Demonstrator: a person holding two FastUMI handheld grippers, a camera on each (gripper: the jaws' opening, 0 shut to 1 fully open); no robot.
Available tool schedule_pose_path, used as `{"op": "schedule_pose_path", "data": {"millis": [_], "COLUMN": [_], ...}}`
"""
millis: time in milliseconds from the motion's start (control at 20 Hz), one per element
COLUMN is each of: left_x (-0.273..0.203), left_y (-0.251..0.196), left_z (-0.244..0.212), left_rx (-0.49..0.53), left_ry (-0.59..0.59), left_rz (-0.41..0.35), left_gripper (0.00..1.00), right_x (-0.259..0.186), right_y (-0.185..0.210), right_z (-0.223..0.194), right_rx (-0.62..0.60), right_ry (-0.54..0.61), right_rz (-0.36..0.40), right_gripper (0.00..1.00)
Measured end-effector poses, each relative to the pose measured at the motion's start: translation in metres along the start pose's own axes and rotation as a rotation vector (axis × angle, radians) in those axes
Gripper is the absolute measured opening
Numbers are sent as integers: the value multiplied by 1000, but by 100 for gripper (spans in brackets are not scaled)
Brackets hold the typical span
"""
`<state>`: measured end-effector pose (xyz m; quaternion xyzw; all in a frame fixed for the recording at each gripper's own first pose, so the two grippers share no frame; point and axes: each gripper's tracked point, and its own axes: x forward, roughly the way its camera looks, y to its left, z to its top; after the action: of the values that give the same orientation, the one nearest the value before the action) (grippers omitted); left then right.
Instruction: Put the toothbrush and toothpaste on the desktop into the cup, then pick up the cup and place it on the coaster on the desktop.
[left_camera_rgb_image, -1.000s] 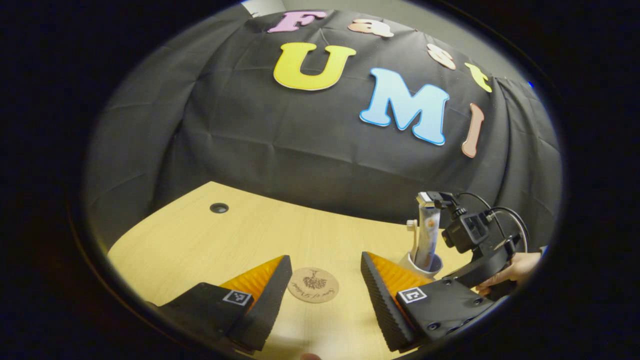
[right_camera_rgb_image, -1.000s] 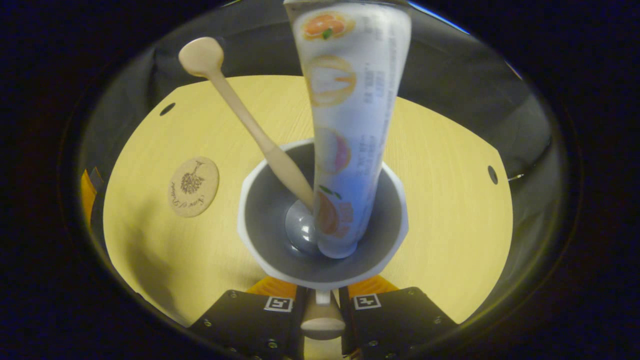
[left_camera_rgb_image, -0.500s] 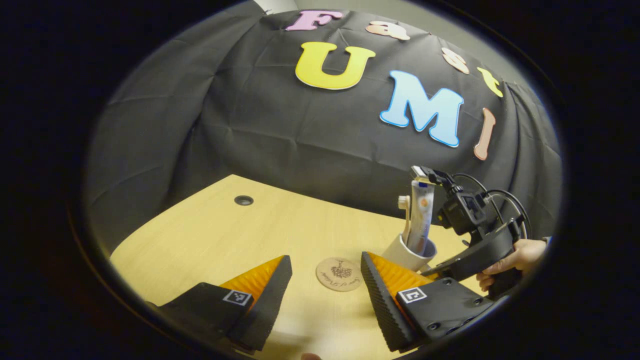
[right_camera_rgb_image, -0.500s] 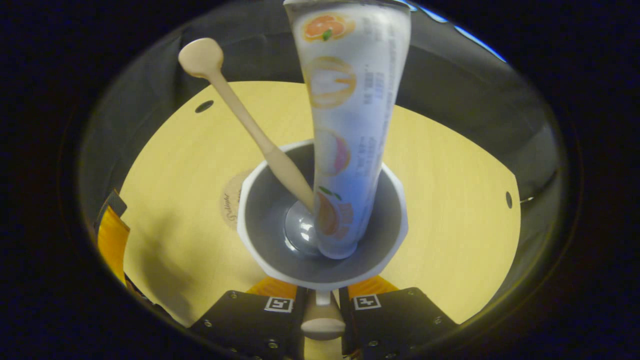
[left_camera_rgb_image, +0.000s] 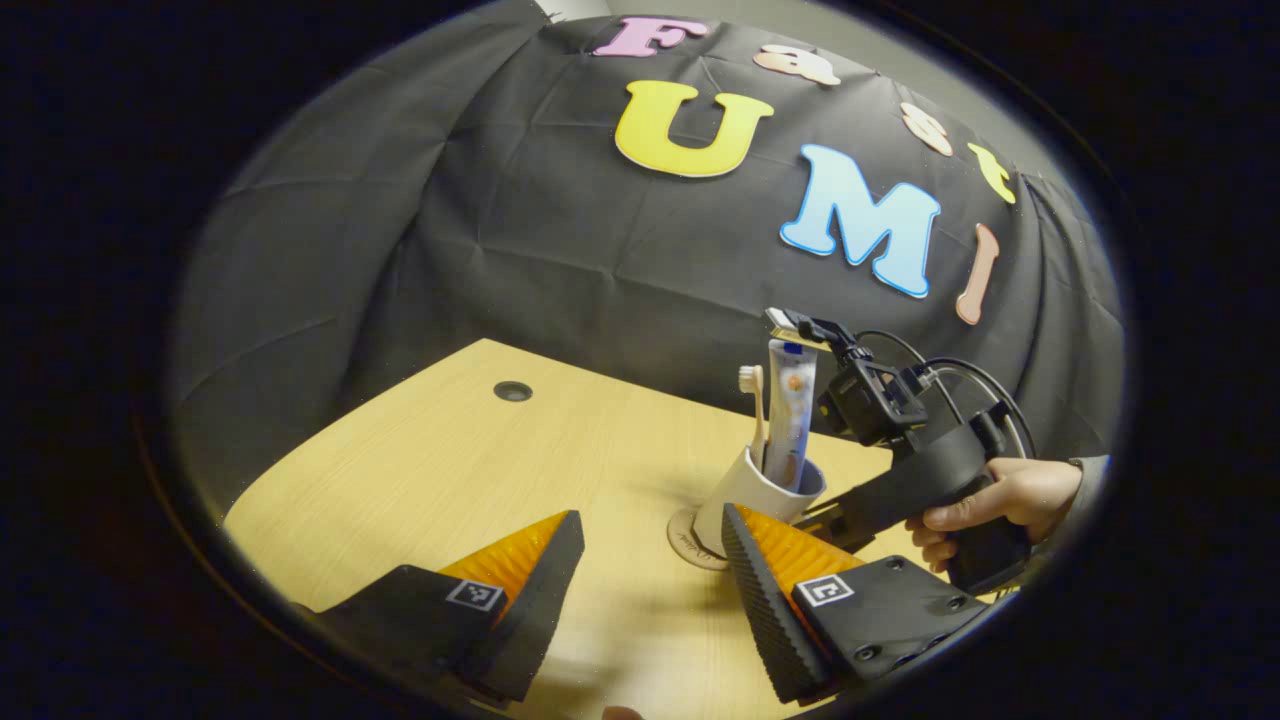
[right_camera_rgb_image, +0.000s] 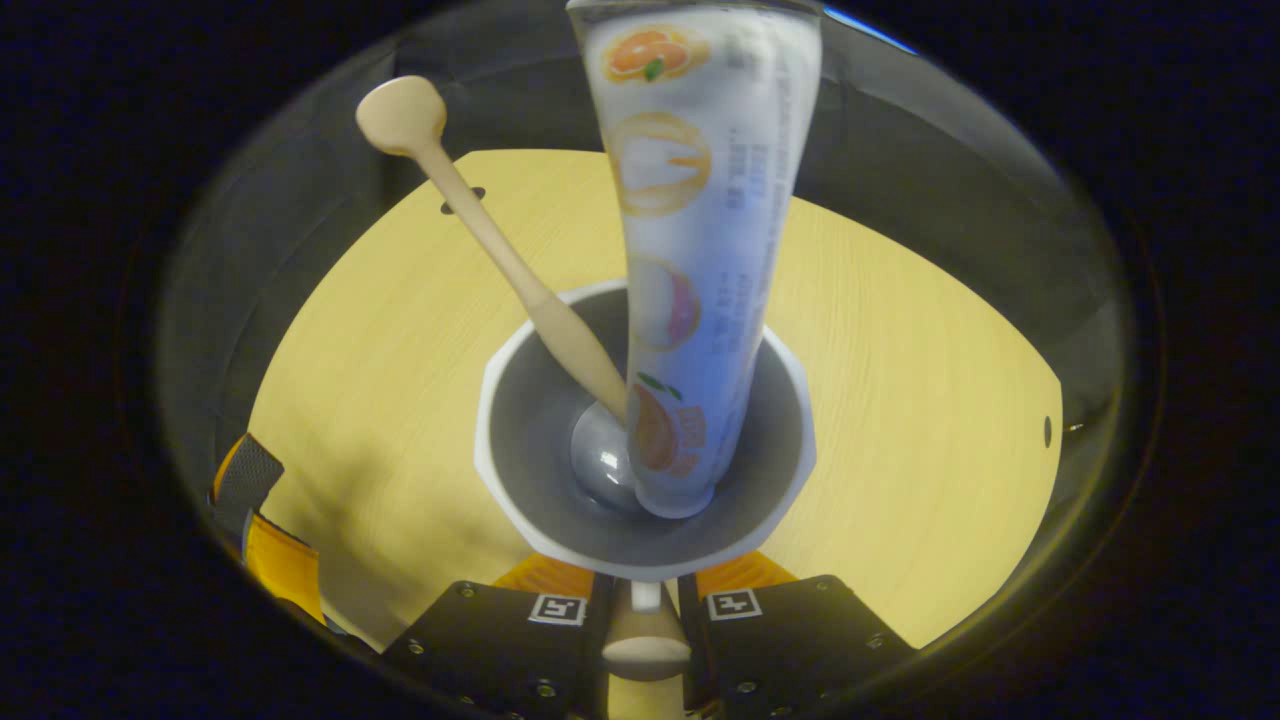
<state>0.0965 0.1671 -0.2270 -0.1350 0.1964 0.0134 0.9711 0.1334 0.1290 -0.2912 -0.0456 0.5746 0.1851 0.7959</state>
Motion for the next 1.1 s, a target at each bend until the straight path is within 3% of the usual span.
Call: {"op": "schedule_pose_path", "data": {"millis": [350,400,550,600,700,800,850,900,950,1100], "left_x": [1,0,1,0,-1,-2,-4,-7,-9,-17], "left_y": [14,15,15,15,16,13,13,11,7,-6], "left_z": [-2,-1,-1,-1,2,5,8,11,13,26], "left_rx": [-8,-9,-9,-10,-6,2,7,12,19,38], "left_ry": [11,13,17,15,8,1,-6,-13,-19,-45], "left_rz": [-1,-2,-4,-4,6,15,19,22,26,41], "left_gripper": [90,90,91,90,91,90,90,90,90,90], "right_x": [-2,-2,-6,-9,-16,-27,-27,-33,-40,-71], "right_y": [-1,-2,1,1,2,4,7,6,5,-3], "right_z": [0,0,0,1,4,5,3,2,0,-2], "right_rx": [-22,-24,4,15,31,38,40,40,39,42], "right_ry": [11,12,12,5,-26,-54,-72,-91,-112,-200], "right_rz": [-21,-25,-7,-3,9,29,41,50,51,48], "right_gripper": [28,33,25,31,31,48,63,72,91,93]}}
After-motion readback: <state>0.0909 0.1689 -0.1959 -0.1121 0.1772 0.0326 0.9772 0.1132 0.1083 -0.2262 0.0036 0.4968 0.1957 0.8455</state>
